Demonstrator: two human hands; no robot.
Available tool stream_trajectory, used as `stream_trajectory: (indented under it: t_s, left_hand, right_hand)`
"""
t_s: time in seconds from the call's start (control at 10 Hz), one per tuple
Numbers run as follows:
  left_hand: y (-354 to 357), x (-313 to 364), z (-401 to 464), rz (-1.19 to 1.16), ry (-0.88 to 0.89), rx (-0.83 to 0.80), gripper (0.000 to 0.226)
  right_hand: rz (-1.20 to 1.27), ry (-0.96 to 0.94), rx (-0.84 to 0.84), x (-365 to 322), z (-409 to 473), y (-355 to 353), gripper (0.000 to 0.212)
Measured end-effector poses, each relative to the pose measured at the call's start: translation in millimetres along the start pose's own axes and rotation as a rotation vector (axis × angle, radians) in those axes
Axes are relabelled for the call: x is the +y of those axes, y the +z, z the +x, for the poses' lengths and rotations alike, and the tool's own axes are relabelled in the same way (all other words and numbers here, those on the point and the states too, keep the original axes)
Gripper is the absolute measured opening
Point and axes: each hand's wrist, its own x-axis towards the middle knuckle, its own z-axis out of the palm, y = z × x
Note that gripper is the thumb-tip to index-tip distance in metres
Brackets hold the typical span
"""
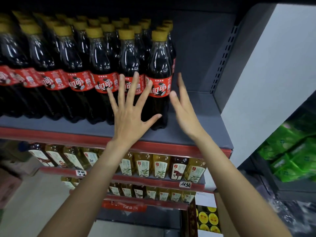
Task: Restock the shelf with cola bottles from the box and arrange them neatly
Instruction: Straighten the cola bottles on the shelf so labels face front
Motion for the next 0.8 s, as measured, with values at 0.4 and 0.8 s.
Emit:
stream_trajectory:
  t_s: [0.4,0.8]
  left_hand:
    - [-9,-25,-22,-0.039,-0.243,-0.094,0.089]
    - [-45,-31,-32,-0.375,-0.348,0.106,0.065]
  right_hand:
    - [-0.147,-0.09,-0.114,15,-13,29,0.096]
    - [-0.351,-0.242,0.395,-27,-49,45,0.06]
